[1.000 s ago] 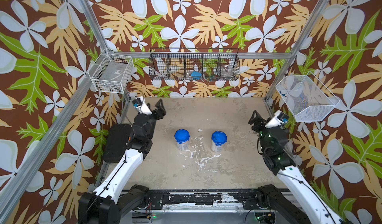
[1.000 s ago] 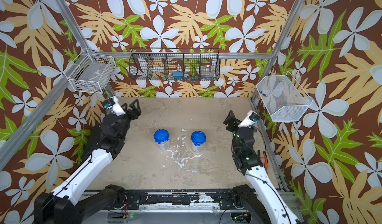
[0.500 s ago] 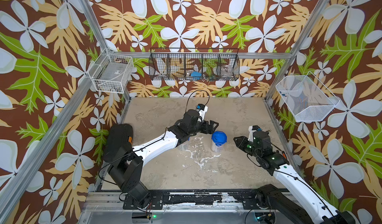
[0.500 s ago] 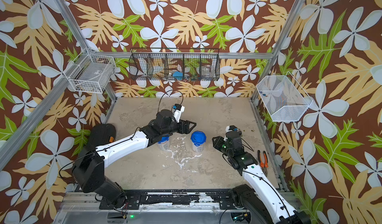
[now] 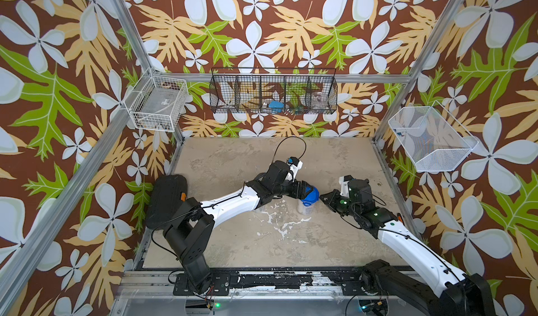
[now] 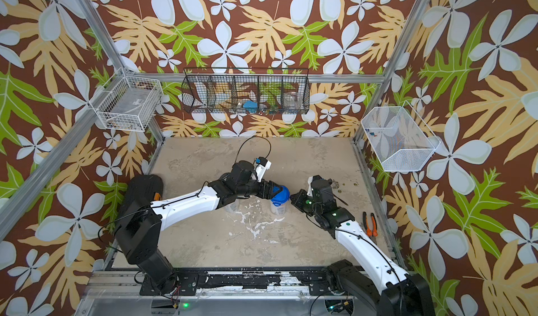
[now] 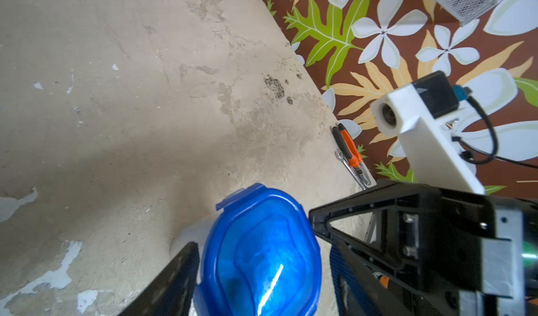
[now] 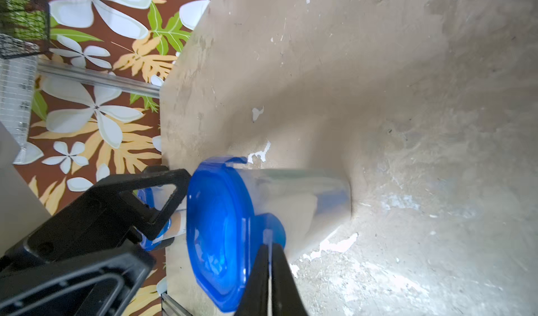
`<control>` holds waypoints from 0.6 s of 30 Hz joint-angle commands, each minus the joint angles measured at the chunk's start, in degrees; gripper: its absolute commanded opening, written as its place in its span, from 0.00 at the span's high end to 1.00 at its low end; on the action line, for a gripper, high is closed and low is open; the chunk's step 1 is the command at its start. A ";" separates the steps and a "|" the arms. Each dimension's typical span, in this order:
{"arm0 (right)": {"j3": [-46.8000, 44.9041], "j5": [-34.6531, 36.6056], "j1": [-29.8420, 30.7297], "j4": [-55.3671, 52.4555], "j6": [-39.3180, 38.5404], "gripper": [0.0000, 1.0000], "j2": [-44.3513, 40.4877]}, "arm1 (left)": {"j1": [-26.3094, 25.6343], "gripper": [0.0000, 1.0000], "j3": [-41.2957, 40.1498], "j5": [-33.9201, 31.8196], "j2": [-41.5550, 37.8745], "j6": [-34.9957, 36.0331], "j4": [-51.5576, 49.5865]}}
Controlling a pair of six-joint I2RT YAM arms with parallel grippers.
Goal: Take out toiletry kits
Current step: Adjust the container at the center of the board.
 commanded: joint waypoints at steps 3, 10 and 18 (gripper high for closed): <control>4.39 3.38 0.45 -9.94 -4.81 0.82 1.55 | -0.05 0.32 -0.37 -0.87 -0.86 0.13 -1.65; 6.63 2.74 0.40 -13.58 -6.51 0.74 4.89 | -0.05 0.31 -2.07 -1.12 -1.95 -0.08 -1.64; 4.08 0.77 0.77 -12.40 -7.14 0.60 3.83 | -0.12 0.28 -2.31 -1.43 -1.39 -0.22 -1.55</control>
